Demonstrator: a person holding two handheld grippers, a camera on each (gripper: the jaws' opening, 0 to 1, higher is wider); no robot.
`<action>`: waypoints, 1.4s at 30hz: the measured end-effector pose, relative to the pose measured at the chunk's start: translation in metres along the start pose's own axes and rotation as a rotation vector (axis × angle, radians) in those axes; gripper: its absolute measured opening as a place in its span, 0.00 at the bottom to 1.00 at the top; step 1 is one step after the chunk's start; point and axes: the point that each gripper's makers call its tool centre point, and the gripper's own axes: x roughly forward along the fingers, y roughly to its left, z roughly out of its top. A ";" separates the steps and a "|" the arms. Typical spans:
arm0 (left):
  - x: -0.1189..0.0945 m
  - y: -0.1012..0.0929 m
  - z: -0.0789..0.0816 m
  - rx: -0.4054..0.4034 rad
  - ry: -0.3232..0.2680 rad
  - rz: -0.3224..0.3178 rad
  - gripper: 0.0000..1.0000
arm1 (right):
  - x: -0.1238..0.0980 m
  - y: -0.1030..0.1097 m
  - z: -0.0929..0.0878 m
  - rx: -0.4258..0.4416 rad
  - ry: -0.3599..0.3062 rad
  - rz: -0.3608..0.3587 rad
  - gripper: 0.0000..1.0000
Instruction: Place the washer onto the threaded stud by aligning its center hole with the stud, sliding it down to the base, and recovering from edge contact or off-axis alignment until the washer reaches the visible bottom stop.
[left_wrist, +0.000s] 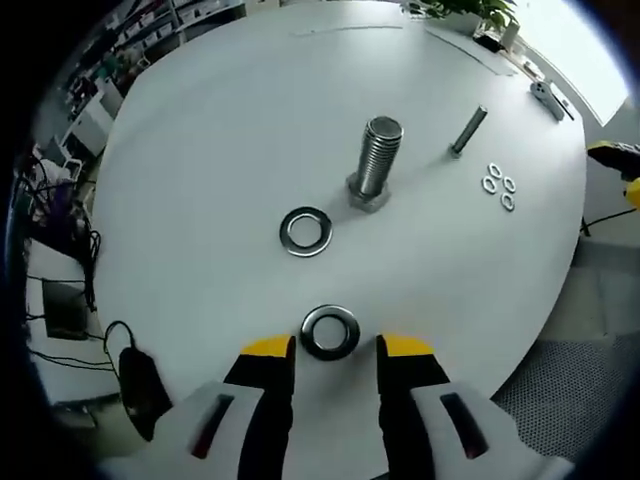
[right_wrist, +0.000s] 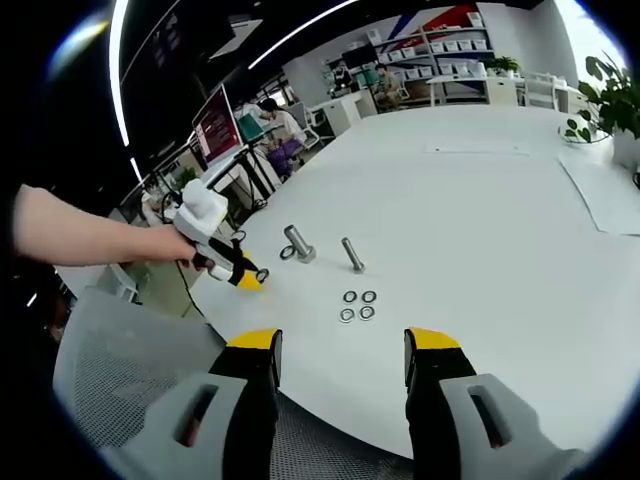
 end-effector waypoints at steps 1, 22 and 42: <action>0.000 0.001 0.000 -0.004 0.001 -0.001 0.31 | 0.001 0.000 0.000 0.000 0.000 0.000 0.52; 0.005 0.002 0.007 0.038 0.044 0.003 0.28 | 0.002 0.000 -0.001 0.000 0.011 0.008 0.52; 0.007 0.002 0.012 0.116 0.102 -0.012 0.21 | -0.001 0.002 -0.003 0.011 0.009 0.009 0.52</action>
